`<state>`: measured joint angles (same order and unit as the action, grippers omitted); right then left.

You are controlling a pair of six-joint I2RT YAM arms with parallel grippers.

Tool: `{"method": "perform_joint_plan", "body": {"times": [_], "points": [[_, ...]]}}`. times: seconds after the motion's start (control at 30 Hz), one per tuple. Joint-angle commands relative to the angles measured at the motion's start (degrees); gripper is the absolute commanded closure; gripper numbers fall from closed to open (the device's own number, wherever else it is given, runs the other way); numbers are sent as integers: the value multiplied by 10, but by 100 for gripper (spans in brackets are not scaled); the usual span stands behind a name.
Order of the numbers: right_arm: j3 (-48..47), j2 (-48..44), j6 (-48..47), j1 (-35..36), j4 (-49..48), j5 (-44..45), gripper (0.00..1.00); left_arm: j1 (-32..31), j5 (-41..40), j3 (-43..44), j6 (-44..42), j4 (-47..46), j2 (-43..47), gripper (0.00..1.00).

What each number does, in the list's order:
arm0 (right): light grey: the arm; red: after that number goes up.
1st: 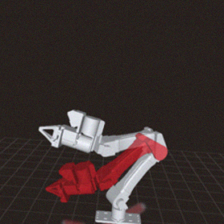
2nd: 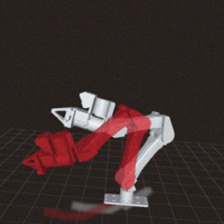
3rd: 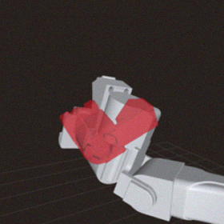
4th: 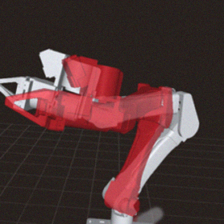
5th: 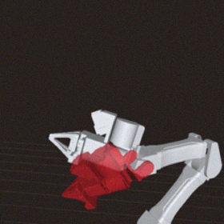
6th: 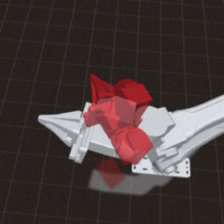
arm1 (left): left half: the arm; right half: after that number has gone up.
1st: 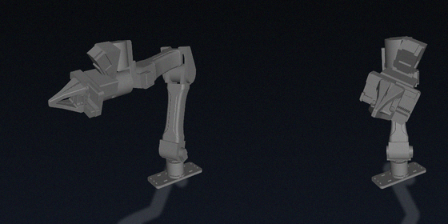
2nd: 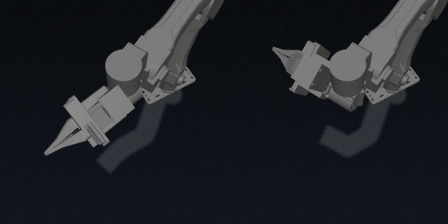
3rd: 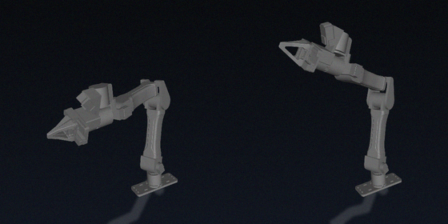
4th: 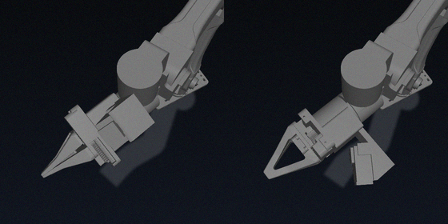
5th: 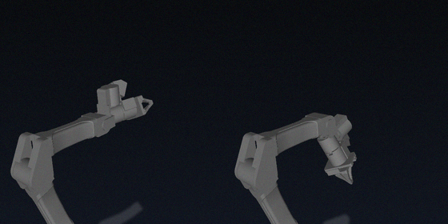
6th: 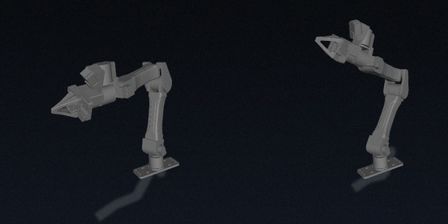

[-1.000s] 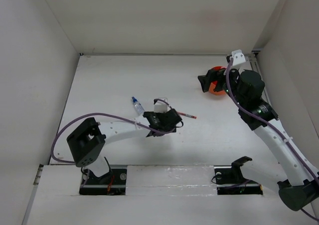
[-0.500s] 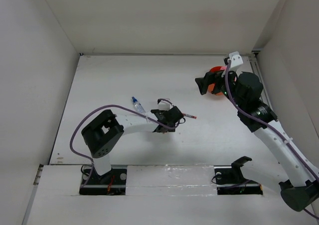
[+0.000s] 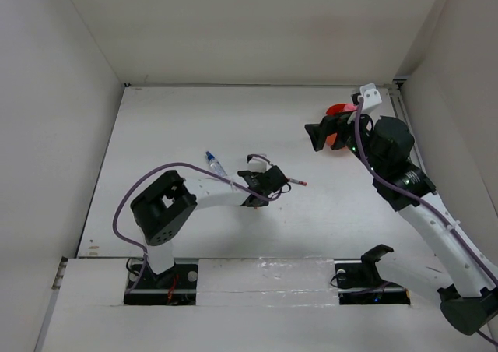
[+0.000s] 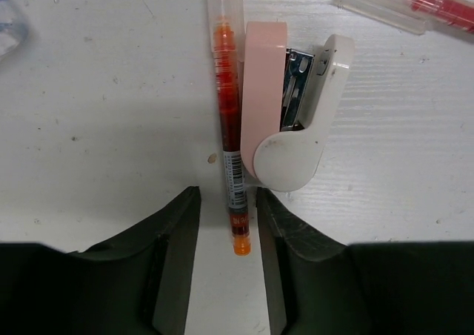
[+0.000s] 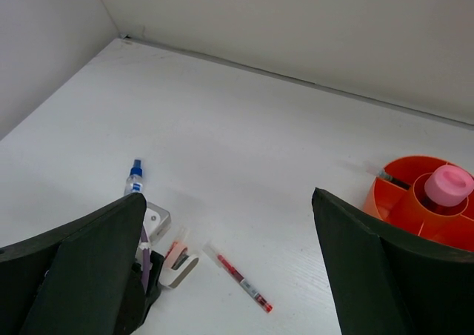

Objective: Sort the stationery into containers
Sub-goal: Pick up the pen from the center of the board.

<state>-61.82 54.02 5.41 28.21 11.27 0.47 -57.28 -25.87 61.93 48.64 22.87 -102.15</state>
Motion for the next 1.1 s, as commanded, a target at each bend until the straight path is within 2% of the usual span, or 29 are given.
{"method": "perform_joint_plan", "body": {"times": [0.0, 0.03, 0.23, 0.47, 0.57, 0.63, 0.73, 0.77, 0.9, 1.03, 1.07], "points": [[0, -15, 5, 10, -26, 2, 0, 3, -8, 0, 8, 17, -9, 69], [0, -15, 5, 10, -26, 2, 0, 3, -2, -6, 8, 12, -9, 71], [0, -21, 5, 10, -26, -8, 0, 15, 20, -55, 25, -13, -3, 100], [0, -26, 5, 10, -32, -27, 0, 15, 11, -93, 60, 12, 64, 100], [6, -18, 15, 10, -46, -42, 0, 4, -28, -88, 86, 39, 119, 100], [12, -3, 34, 10, -72, -63, 0, -20, -88, -76, 94, 61, 149, 100], [28, 28, 59, -4, -108, -136, 0, -64, -148, -59, 73, 56, 198, 100], [28, 37, 67, -4, -130, -177, 1, -74, -155, -52, 64, 47, 208, 100], [43, 78, 111, 6, -200, -230, 2, -97, -170, -51, 8, -5, 254, 100], [49, 95, 130, 19, -228, -235, 2, -110, -163, -100, -69, -112, 356, 100], [49, 102, 136, 27, -234, -235, 2, -110, -154, -111, -105, -163, 374, 100]]}}
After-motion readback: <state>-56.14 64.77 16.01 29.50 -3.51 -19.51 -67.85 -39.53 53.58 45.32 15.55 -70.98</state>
